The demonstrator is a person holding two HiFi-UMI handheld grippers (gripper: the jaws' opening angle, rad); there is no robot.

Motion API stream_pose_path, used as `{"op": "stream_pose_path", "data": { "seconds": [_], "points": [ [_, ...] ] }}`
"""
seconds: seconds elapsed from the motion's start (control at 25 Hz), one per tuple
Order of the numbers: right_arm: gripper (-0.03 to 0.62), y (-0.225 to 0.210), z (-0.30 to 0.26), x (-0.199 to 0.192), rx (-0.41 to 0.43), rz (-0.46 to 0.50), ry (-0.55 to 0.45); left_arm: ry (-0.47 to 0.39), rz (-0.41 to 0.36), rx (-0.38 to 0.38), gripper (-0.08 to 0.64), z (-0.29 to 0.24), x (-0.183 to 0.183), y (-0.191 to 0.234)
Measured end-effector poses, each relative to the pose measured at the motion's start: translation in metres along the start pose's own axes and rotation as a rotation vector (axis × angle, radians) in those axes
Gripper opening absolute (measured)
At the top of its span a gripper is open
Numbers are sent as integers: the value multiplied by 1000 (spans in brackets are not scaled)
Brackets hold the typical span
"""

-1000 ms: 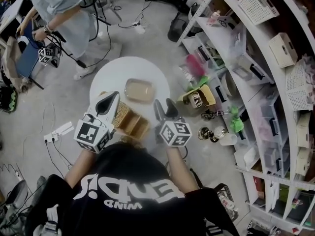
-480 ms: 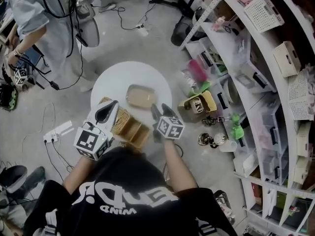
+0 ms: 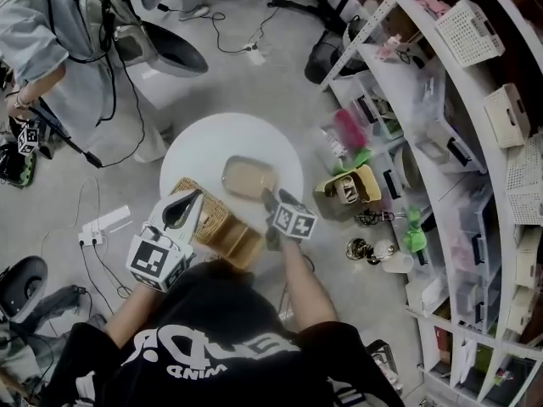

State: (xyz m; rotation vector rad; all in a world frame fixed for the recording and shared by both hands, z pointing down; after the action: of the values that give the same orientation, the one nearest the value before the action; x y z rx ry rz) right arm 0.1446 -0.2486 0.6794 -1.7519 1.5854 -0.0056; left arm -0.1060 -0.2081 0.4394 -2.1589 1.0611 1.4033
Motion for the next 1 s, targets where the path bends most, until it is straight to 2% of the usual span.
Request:
{"op": "stream_pose_path", "data": {
  "seconds": [0.52, 0.76, 1.0],
  "points": [
    [219, -13, -25, 3, 48, -51, 89, 30, 7, 4, 2, -11, -1, 14],
    [153, -11, -26, 3, 102, -53, 104, 32, 10, 4, 2, -15, -4, 16],
    [144, -8, -23, 4, 89, -43, 106, 28, 6, -1, 2, -17, -4, 15]
  ]
}}
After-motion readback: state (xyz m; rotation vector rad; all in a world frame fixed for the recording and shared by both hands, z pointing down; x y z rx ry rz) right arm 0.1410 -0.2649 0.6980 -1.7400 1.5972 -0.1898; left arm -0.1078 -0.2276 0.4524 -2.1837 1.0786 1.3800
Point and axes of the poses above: the fingertips, and each gripper's own axes: z backward along the fingers, y to its left, x out of its top, the point moved 7 cm from there along z, backward along the fingers, and after that the axes turned 12 degrees about y, right-handed, at the moved point
